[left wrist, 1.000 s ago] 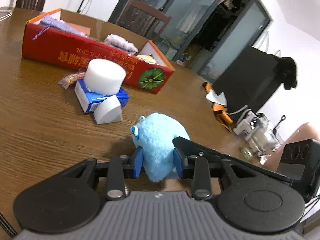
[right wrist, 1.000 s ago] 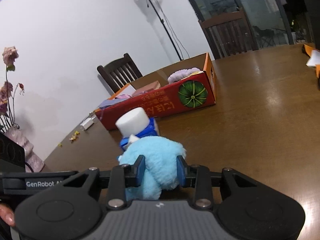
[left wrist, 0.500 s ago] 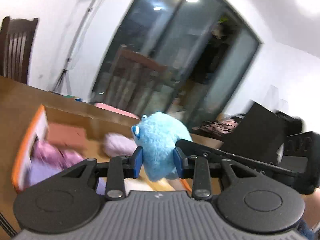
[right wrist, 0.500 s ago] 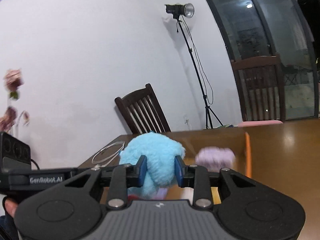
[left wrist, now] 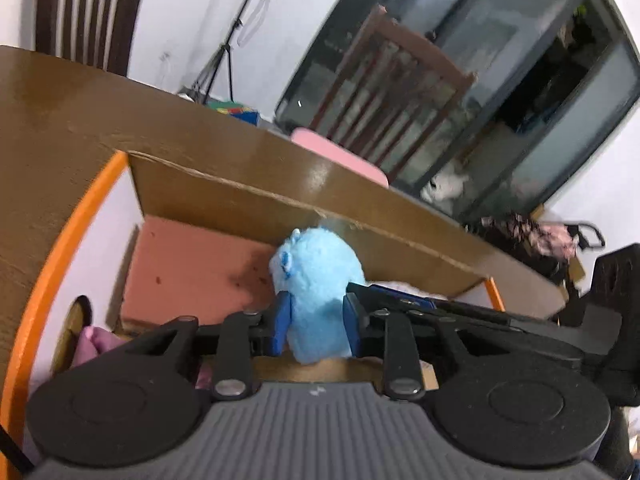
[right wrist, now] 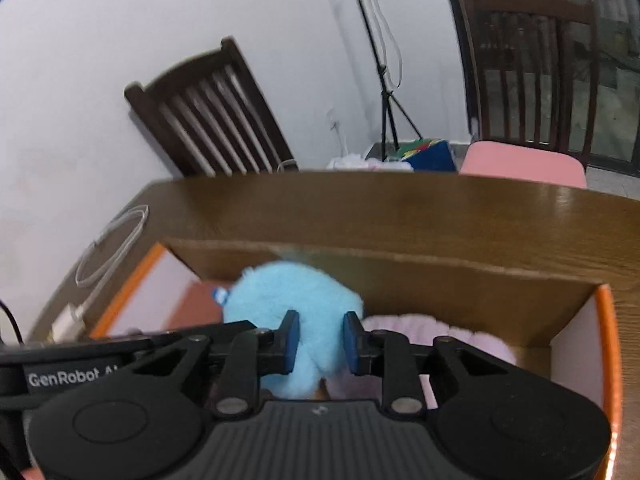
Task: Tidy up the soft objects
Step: 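Carry the blue plush into the box and release it, then move both grippers back toward the white foam cylinder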
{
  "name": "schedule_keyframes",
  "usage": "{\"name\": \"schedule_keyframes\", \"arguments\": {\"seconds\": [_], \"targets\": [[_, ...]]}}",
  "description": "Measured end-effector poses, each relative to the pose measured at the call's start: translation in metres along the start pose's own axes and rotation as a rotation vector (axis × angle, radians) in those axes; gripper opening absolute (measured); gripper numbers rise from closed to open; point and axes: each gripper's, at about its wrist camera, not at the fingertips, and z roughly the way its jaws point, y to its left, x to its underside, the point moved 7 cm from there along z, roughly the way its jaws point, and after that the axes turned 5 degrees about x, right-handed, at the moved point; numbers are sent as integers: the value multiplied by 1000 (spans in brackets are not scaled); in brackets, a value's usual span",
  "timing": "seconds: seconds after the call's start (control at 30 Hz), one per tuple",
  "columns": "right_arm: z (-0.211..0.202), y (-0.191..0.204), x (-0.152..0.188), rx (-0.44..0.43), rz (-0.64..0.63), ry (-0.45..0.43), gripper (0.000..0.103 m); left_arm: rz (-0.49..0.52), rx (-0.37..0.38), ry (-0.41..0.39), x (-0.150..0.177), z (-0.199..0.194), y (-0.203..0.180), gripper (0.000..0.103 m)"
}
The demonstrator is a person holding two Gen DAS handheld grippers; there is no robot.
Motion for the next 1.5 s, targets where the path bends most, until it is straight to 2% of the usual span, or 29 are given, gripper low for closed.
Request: {"name": "schedule_keyframes", "arguments": {"seconds": [0.07, 0.13, 0.2, 0.27, 0.37, 0.4, 0.53, 0.6, 0.67, 0.77, 0.87, 0.97, 1.07, 1.17, 1.3, 1.37, 1.5], "targets": [[-5, -6, 6, 93, -21, -3, 22, 29, -18, 24, 3, 6, -6, 29], [-9, -7, 11, 242, -104, -25, 24, 111, -27, 35, 11, 10, -18, 31], [-10, -8, 12, 228, -85, -12, 23, 174, -26, 60, 15, 14, -27, 31], [-16, -13, 11, 204, -50, -26, 26, 169, -24, 75, 13, 16, -29, 34], [-32, -14, 6, 193, -30, -54, 37, 146, -52, 39, 10, -1, -30, 58], [-41, -14, 5, 183, -36, -63, 42, 147, -51, 27, 10, -10, -31, 61], [-98, -6, -7, 183, -62, -144, 49, 169, -52, -19, 7, -57, -42, 61], [-136, -6, -7, 183, -61, -192, 61, 194, -50, -60, 7, -90, -53, 63], [-172, -11, 1, 184, -66, -219, 67, 215, -43, -103, 10, -124, -64, 66], [-220, -12, 14, 204, -99, -251, 68, 259, -43, -161, 16, -170, -81, 73], [-265, -11, 27, 215, -108, -287, 73, 301, -53, -201, 23, -204, -90, 80], [-298, -7, 43, 216, -104, -321, 78, 337, -62, -224, 42, -235, -95, 80], [-321, 0, 61, 220, -104, -344, 78, 364, -65, -251, 63, -263, -98, 81], [-338, 13, 84, 212, -113, -392, 79, 399, -69, -302, 92, -289, -98, 90], [-361, 38, 137, 262, -176, -522, 85, 457, -40, -339, 141, -311, -98, 94], [-363, 49, 165, 265, -192, -556, 85, 475, -36, -363, 170, -319, -99, 96], [-363, 66, 231, 191, -172, -571, 86, 497, -1, -378, 235, -322, -91, 98]]}}
